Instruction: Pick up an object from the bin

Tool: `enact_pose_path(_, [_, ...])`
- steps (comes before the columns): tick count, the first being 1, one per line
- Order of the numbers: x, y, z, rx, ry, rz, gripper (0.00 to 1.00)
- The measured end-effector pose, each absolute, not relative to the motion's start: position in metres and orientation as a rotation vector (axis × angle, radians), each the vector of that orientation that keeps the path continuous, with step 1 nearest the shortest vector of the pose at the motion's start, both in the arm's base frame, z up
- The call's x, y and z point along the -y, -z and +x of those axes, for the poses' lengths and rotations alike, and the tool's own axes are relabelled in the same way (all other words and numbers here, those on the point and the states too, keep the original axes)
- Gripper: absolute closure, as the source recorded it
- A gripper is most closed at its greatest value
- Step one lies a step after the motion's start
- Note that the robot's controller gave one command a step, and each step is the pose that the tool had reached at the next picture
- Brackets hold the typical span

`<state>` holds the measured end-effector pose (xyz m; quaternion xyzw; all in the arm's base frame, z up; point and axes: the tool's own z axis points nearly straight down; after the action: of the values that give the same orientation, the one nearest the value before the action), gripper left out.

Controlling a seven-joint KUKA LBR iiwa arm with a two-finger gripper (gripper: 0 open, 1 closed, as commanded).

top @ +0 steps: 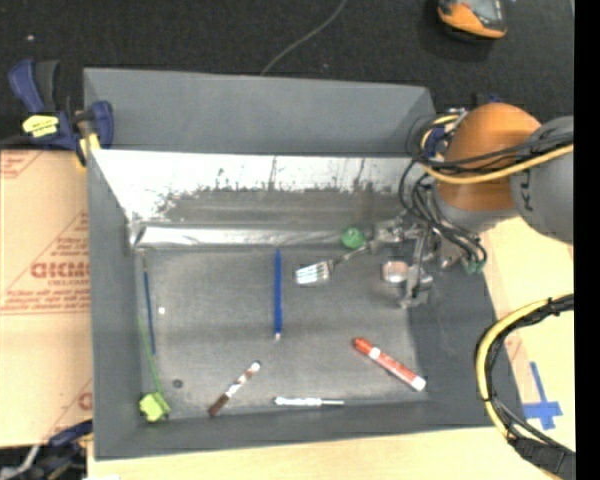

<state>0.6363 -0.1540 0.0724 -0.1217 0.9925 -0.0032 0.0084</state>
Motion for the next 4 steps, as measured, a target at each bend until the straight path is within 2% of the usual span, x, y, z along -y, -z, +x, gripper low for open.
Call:
enact_pose_path(1, [0.154, -0.072, 0.636, -3.101, 0.01, -0.381, 0.0])
enact_pose_path(2, [0.159, -0.072, 0.614, -3.108, 0.008, -0.273, 0.0])
enact_pose_path(3, [0.162, -0.071, 0.631, -3.1, 0.01, -0.354, 0.0])
enact_pose_path(4, [0.163, -0.082, 0.638, -3.114, 0.007, -0.092, 0.0])
